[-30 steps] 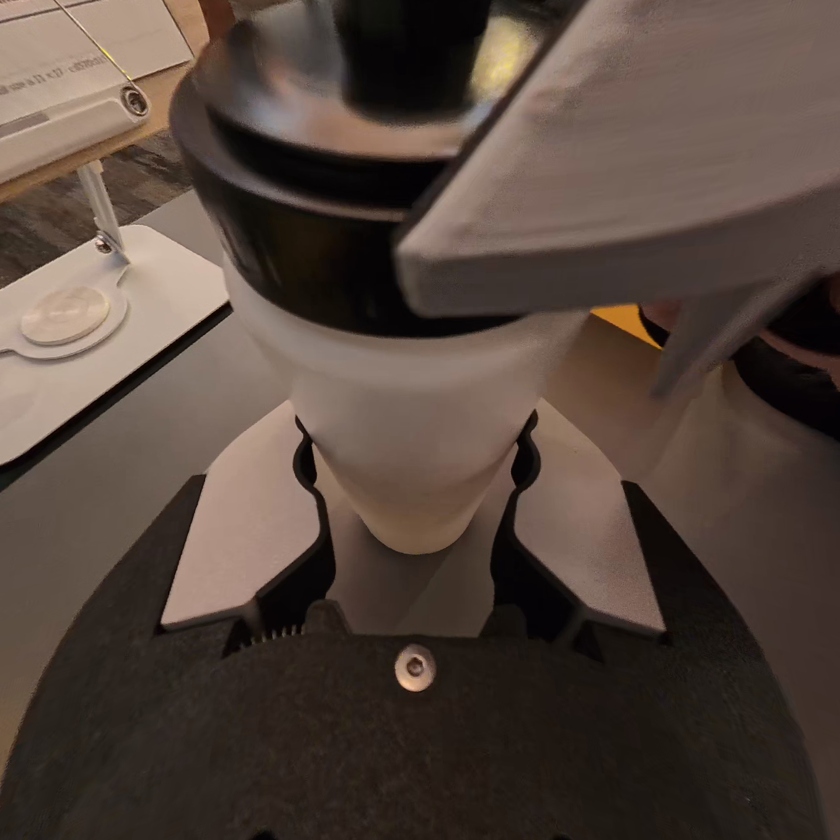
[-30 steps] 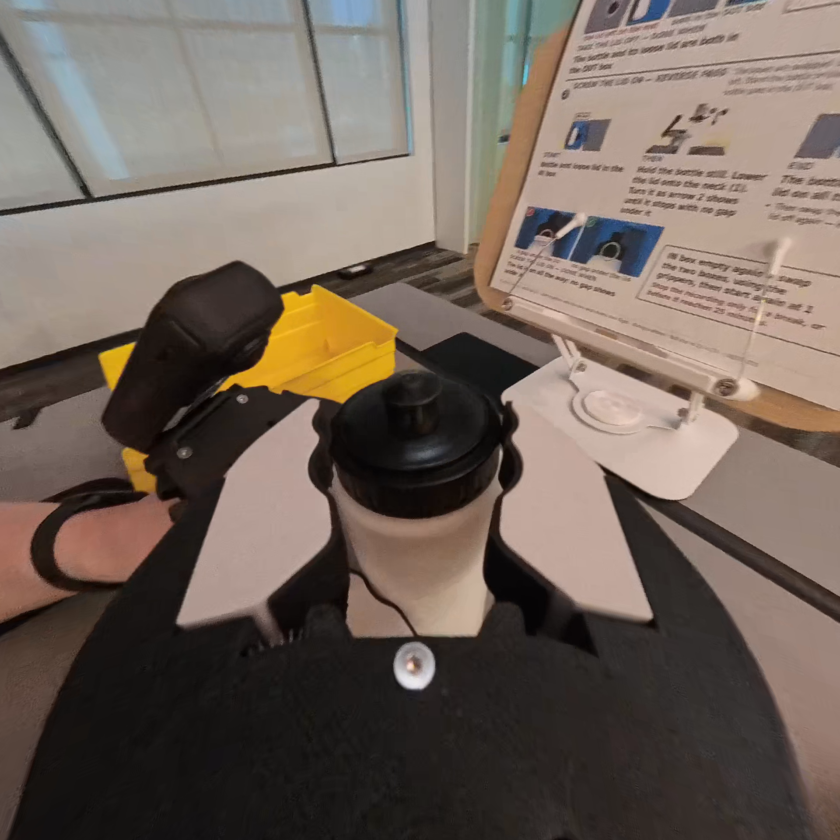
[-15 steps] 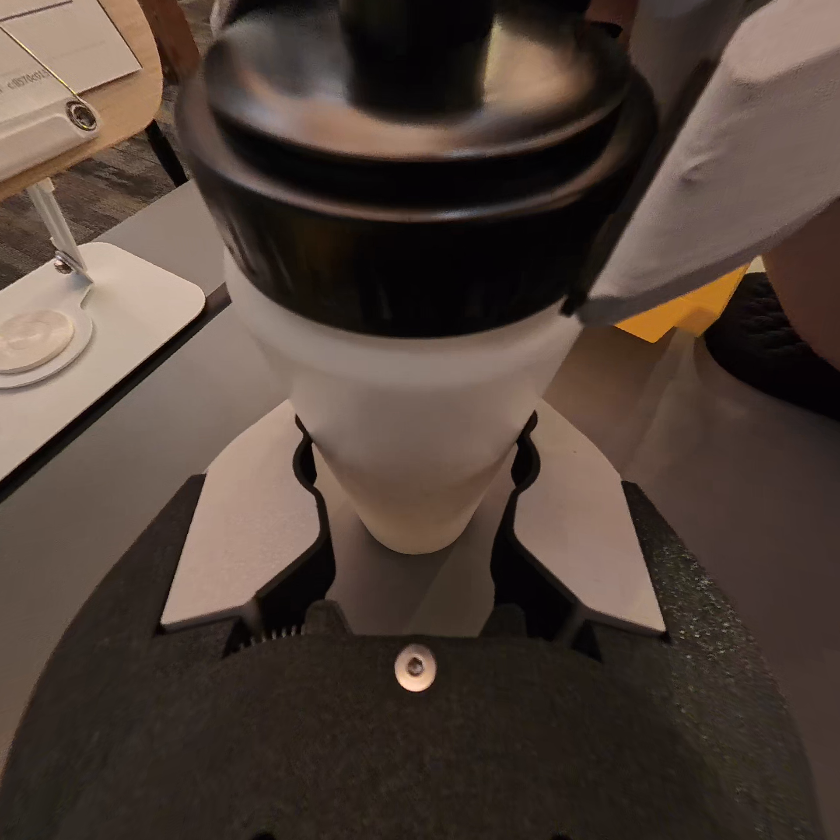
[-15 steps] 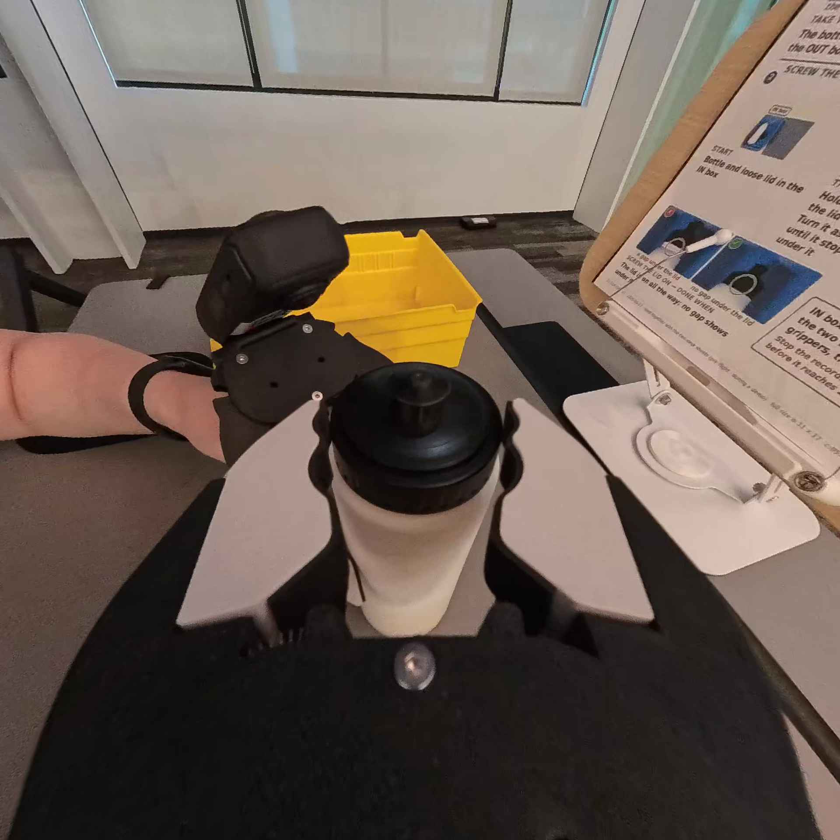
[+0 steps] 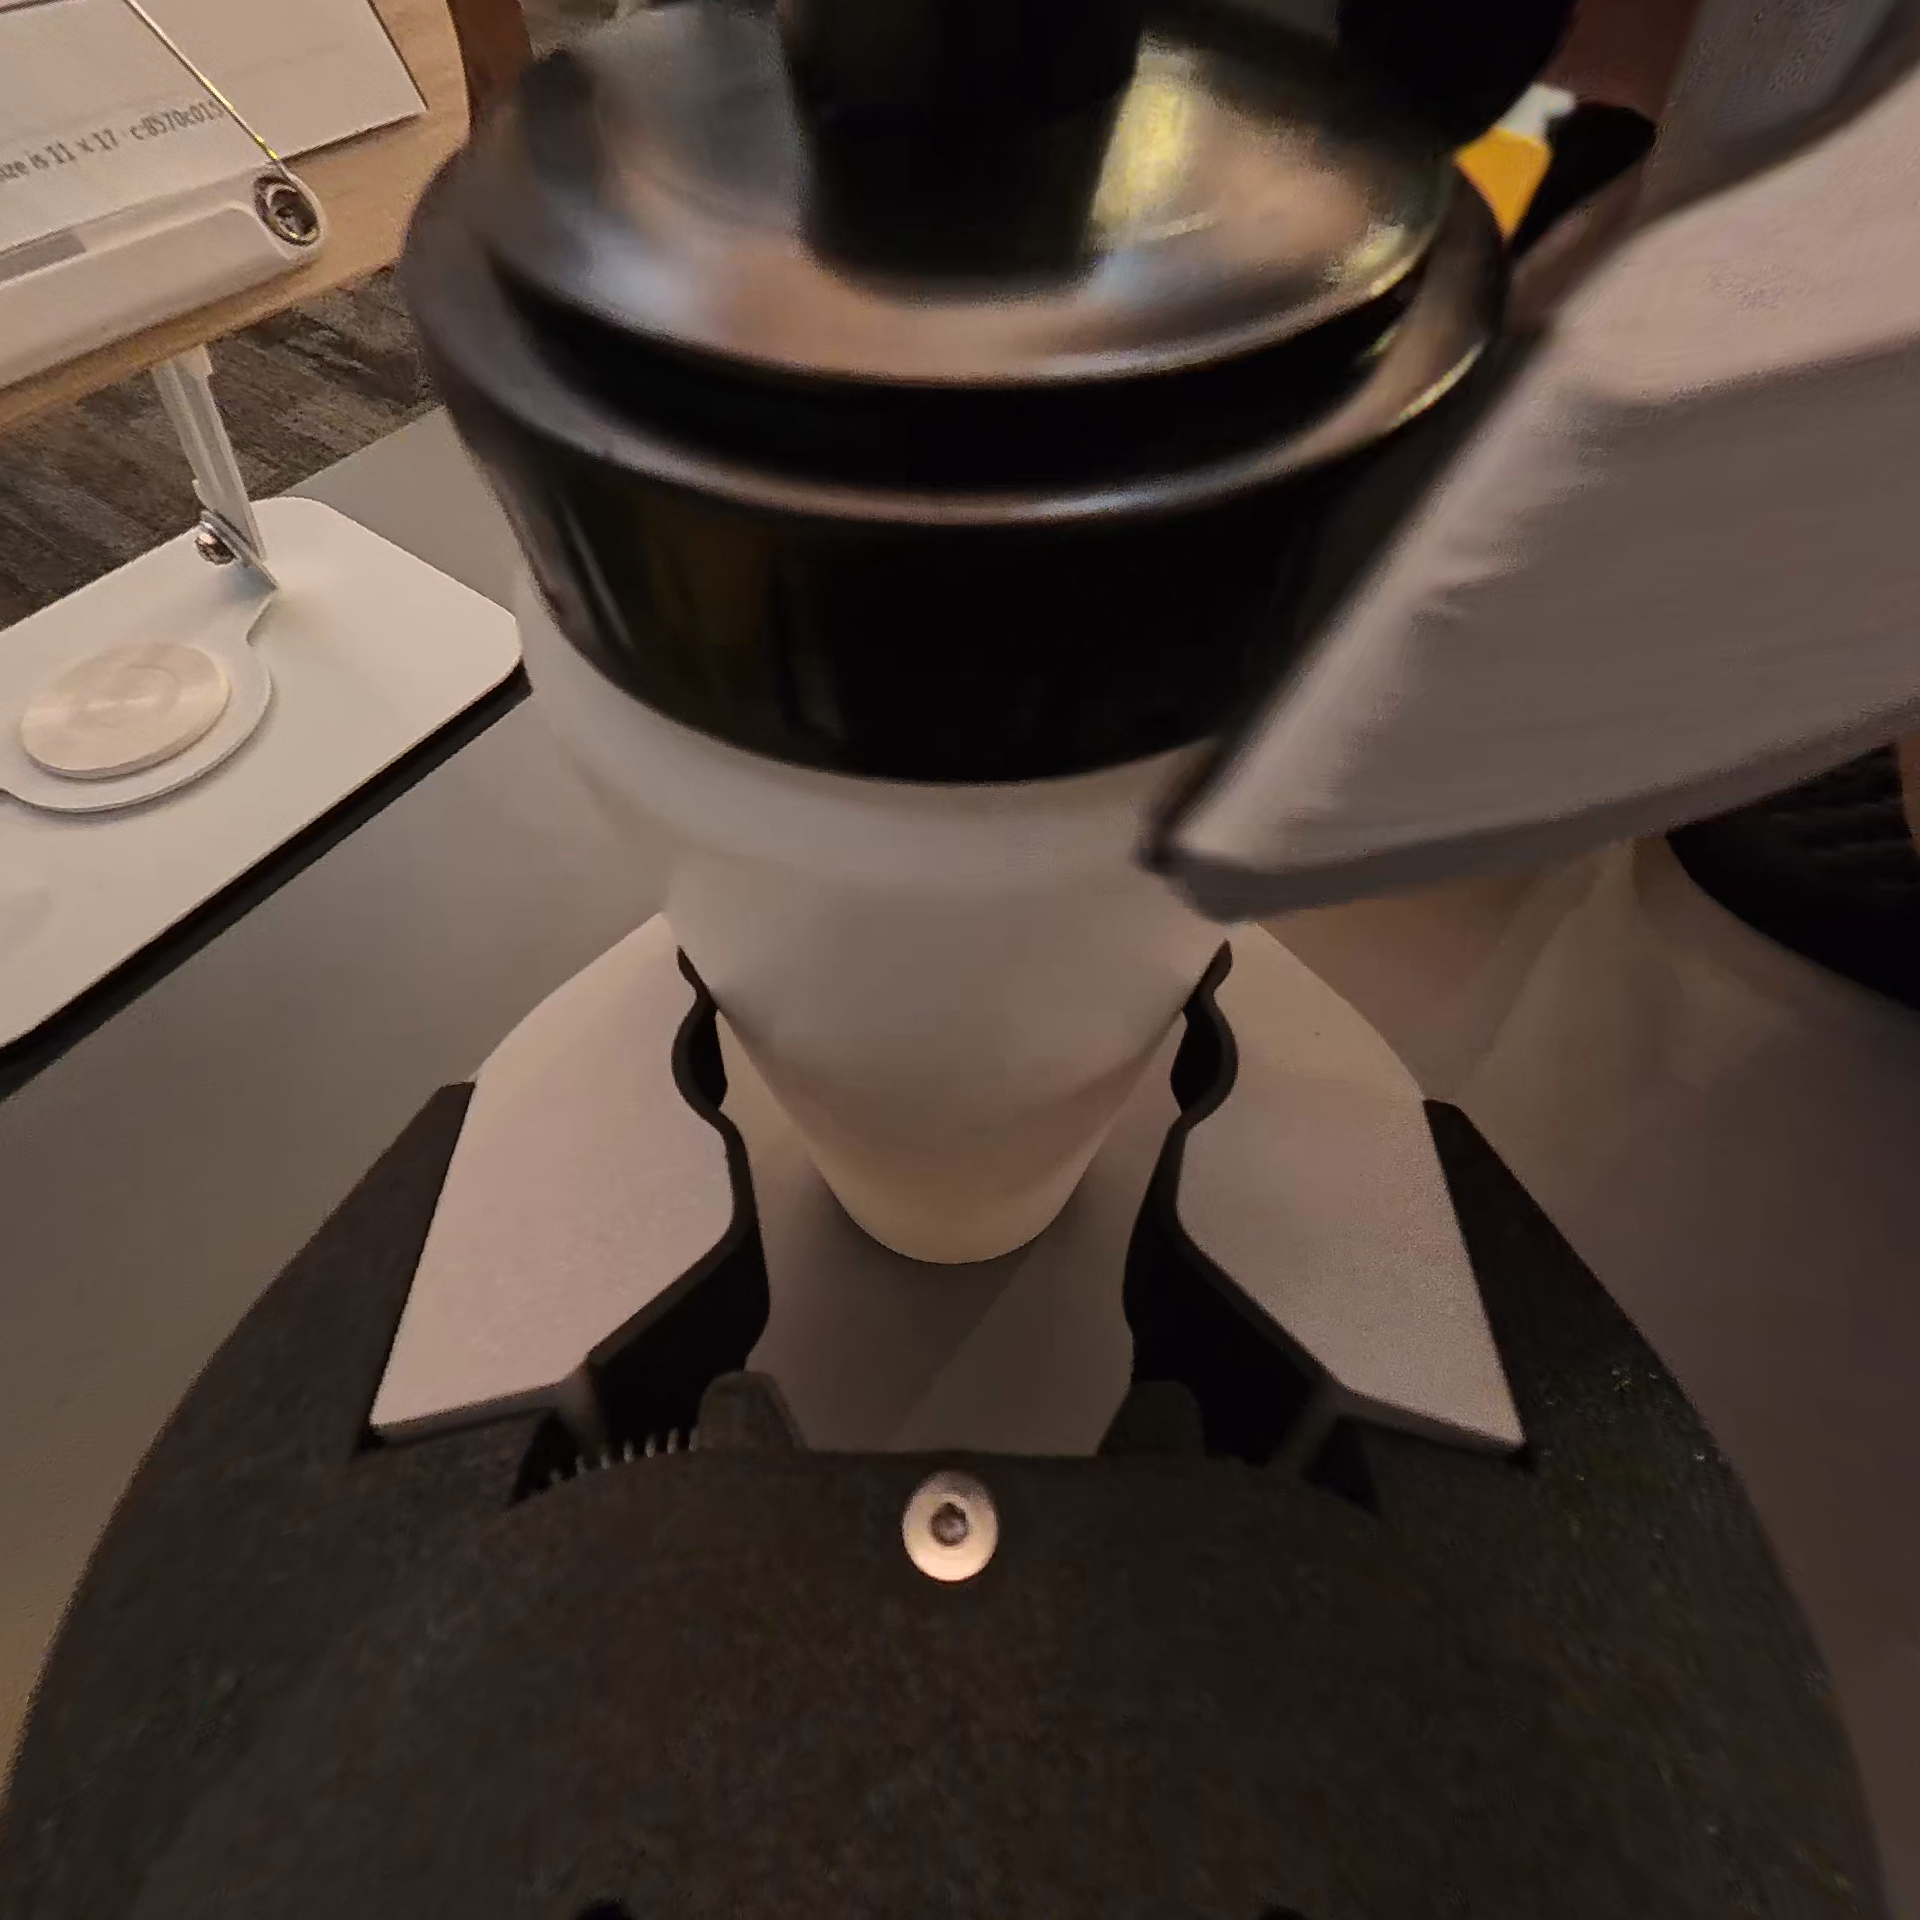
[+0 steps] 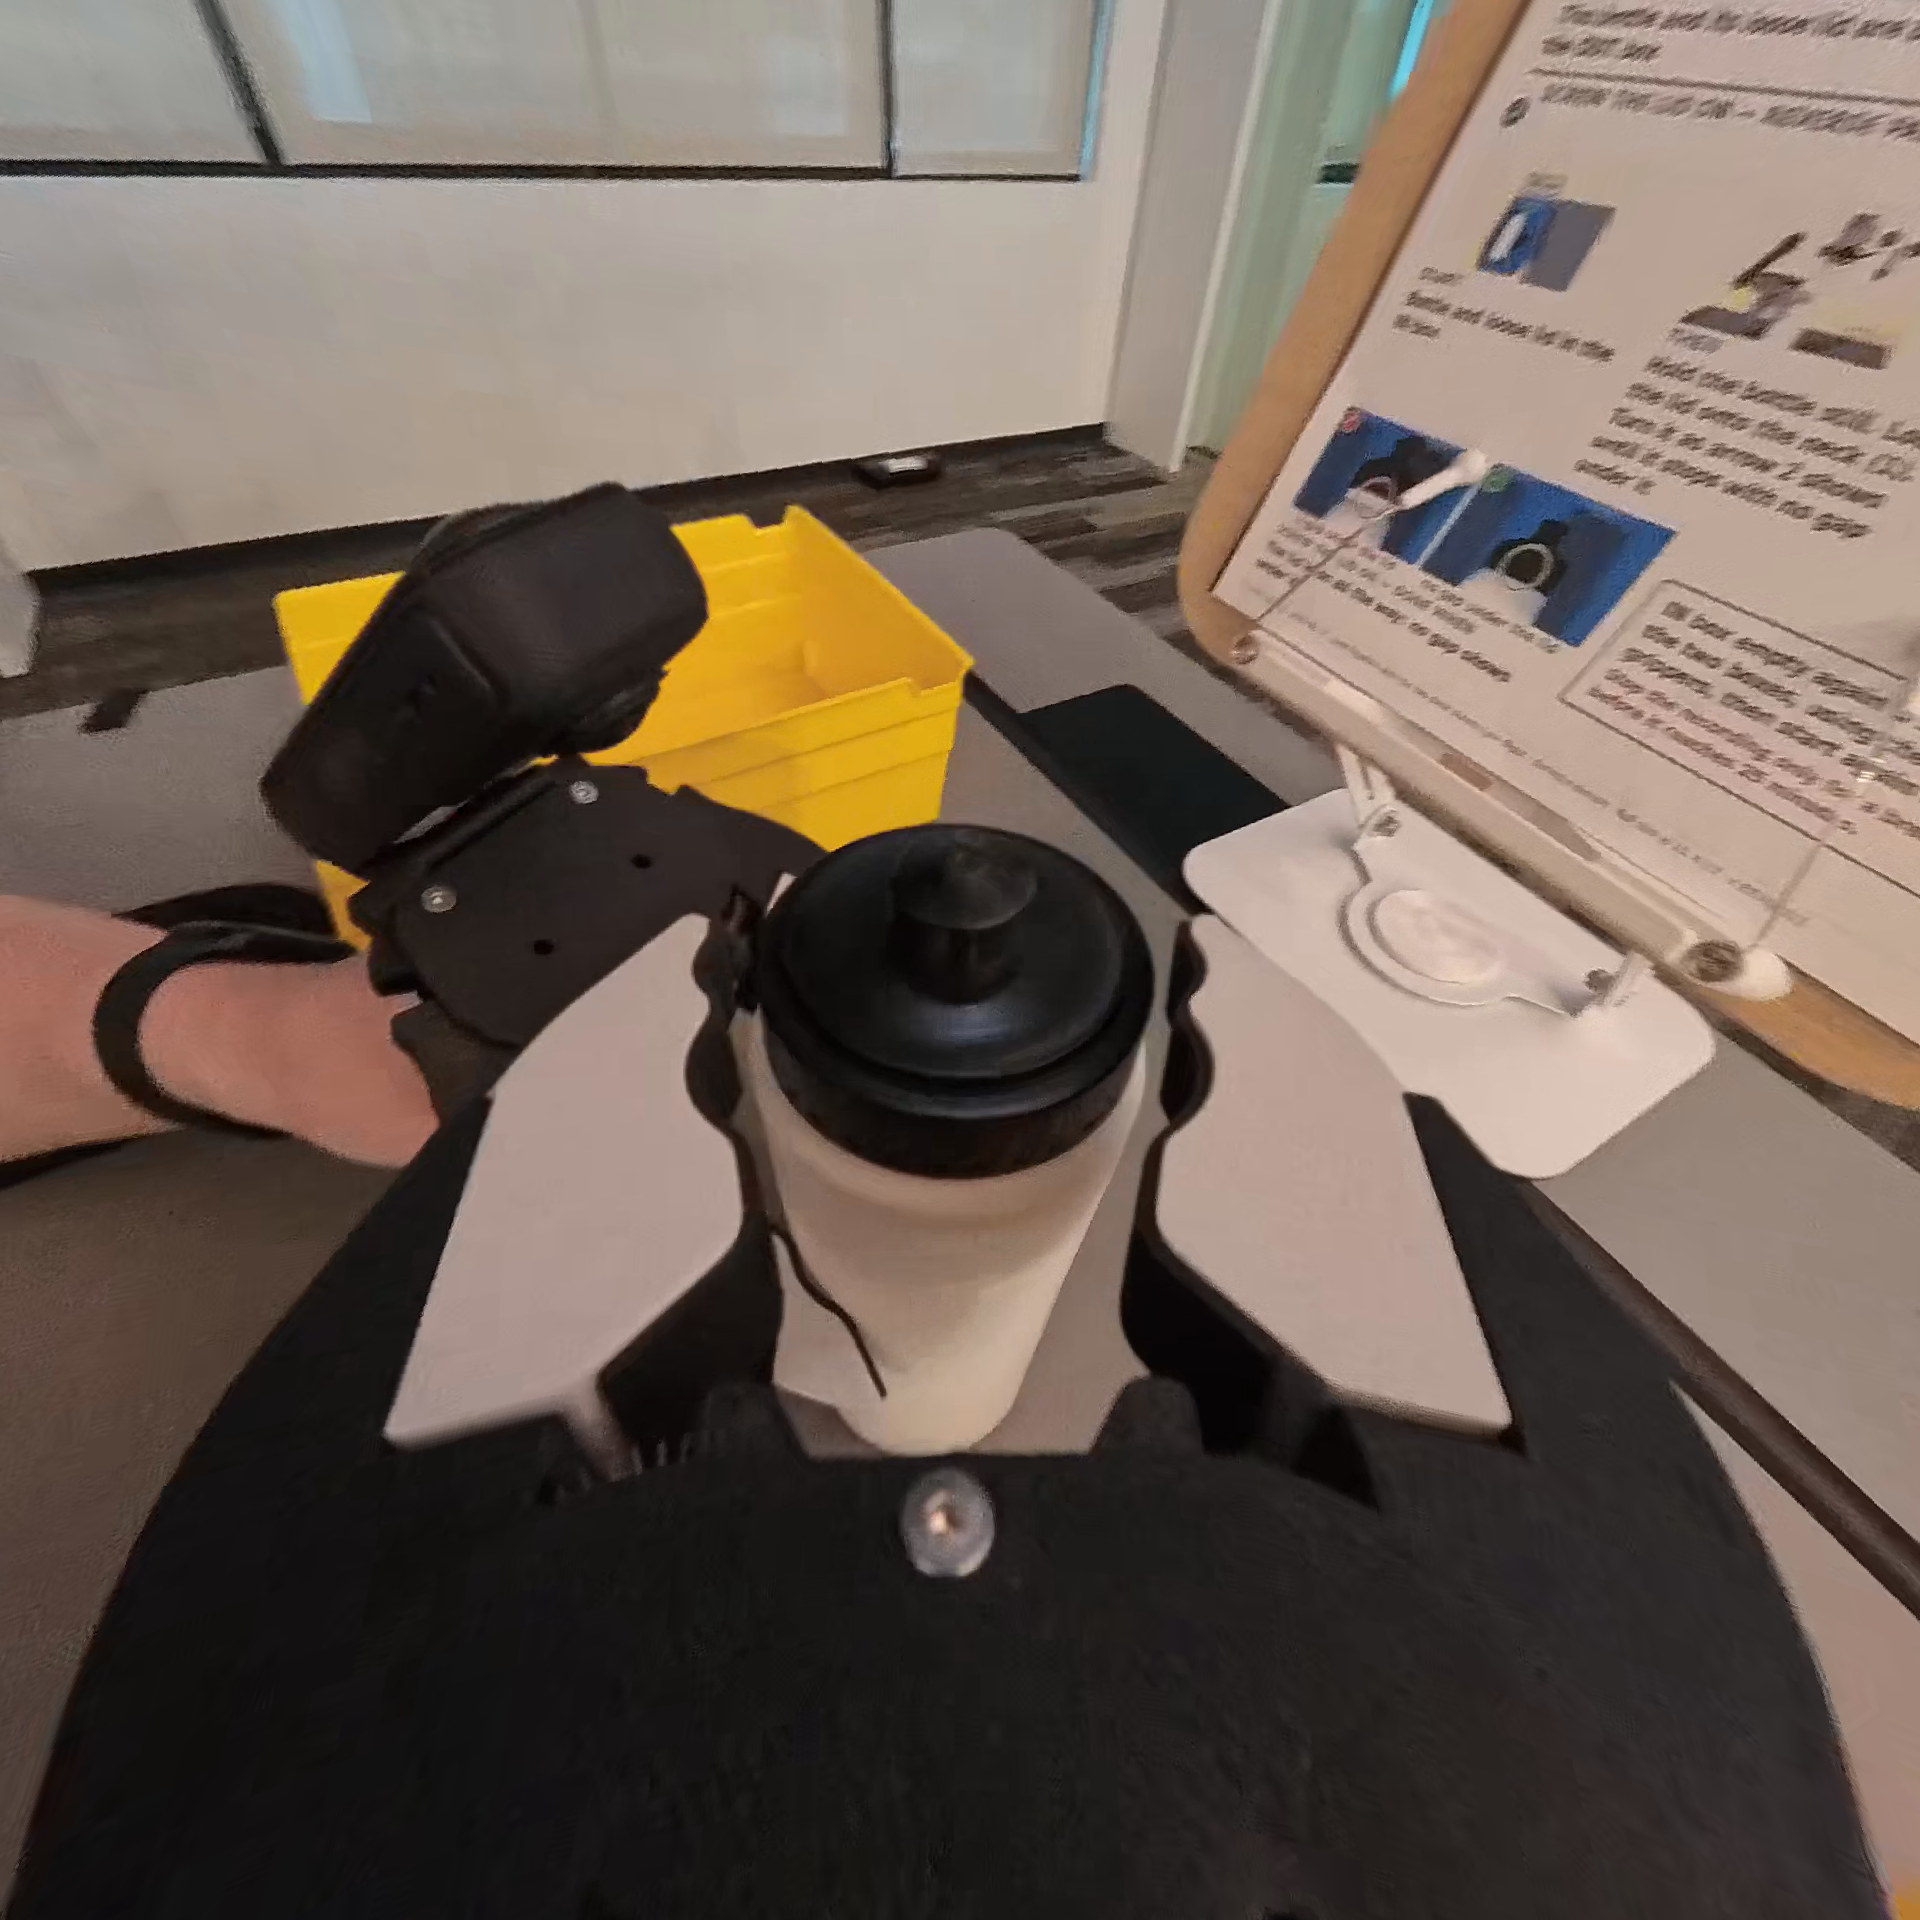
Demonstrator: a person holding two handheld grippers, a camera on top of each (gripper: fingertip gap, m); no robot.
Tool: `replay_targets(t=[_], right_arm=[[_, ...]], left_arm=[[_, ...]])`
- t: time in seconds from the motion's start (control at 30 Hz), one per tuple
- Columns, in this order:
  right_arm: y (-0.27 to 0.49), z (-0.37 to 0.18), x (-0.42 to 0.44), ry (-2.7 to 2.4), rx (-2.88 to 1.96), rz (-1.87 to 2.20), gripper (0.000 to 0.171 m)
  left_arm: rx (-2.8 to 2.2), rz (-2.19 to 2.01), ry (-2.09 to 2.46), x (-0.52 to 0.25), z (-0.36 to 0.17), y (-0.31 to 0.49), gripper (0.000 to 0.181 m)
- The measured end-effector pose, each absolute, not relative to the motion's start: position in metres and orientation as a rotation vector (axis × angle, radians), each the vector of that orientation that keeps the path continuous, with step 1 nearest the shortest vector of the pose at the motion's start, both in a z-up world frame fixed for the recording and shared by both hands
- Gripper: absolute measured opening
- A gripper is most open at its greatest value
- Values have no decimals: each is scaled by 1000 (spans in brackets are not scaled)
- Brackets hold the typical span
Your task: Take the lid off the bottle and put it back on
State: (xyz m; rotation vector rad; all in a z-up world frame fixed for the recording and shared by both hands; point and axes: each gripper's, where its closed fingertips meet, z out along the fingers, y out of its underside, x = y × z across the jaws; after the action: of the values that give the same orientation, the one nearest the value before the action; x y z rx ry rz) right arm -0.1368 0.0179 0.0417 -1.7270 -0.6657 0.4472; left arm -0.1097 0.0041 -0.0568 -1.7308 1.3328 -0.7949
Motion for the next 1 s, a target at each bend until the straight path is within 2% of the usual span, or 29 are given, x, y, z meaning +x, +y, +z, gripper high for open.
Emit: replay_targets(t=[0.27,0.63,0.83,1.0], right_arm=[[2,36,-137,-924,-1660,629,77],[22,38,-137,-512,-1716,360,76],[12,34,-139,-794,-1746,509,82],[9,41,-137,-820,-1667,569,75]], left_arm=[[-1672,-798,1422,-106,-57,-5,86],[-1754,-773,1302,-112,-57,6,86],[-1731,-774,1350,-110,-57,3,86],[-1705,-774,1392,-109,-58,-1,86]])
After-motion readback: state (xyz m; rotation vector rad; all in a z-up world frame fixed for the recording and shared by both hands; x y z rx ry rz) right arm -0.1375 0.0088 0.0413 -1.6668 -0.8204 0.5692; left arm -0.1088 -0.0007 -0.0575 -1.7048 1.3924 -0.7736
